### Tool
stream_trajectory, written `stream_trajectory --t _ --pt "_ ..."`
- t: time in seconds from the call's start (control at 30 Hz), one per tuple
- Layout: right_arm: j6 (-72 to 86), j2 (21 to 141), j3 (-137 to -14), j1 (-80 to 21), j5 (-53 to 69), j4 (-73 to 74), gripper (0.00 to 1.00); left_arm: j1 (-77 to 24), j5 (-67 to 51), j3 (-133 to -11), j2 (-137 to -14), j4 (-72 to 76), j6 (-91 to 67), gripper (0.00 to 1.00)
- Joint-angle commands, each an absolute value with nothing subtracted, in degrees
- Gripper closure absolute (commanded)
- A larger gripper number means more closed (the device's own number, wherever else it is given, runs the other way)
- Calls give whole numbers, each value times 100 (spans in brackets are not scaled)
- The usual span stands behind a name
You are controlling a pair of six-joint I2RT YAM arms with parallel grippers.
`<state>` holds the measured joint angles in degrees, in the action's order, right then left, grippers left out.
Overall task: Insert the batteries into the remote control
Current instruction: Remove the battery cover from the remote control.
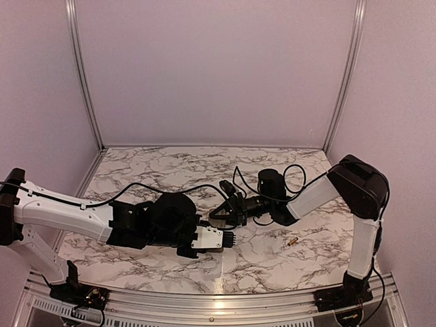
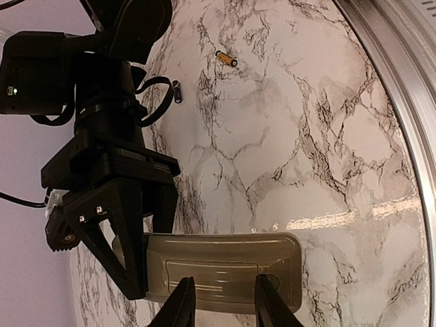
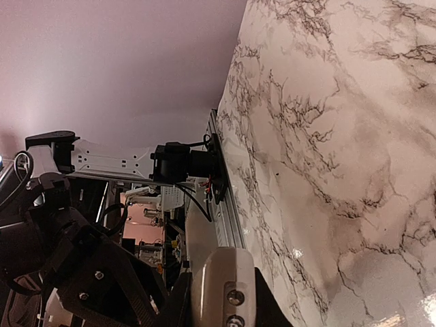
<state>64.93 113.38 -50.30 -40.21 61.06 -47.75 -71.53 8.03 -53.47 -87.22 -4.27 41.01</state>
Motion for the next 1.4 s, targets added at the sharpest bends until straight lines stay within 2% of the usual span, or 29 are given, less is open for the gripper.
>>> stream_trajectory --t 0.0,0.43,0.73,1.0,1.37 --pt "6439 11395 -5025 -4008 6156 -4758 100 -7162 464 -5389 -8770 -668 3950 68" --pt "6394 11262 -5040 -4068 6187 -4694 100 -7131 688 -5582 -9148 -811 3971 68" --pt "6380 11259 -5067 -4147 6248 -4698 100 -7029 953 -5513 -9174 -745 4033 72" --pt "6577 11257 -5044 -4157 6308 -4945 100 -7022 1184 -5511 -9246 -749 4224 68" --pt "7135 11482 -4894 -4151 6346 -5641 100 -7417 2302 -5037 -8918 495 5047 68"
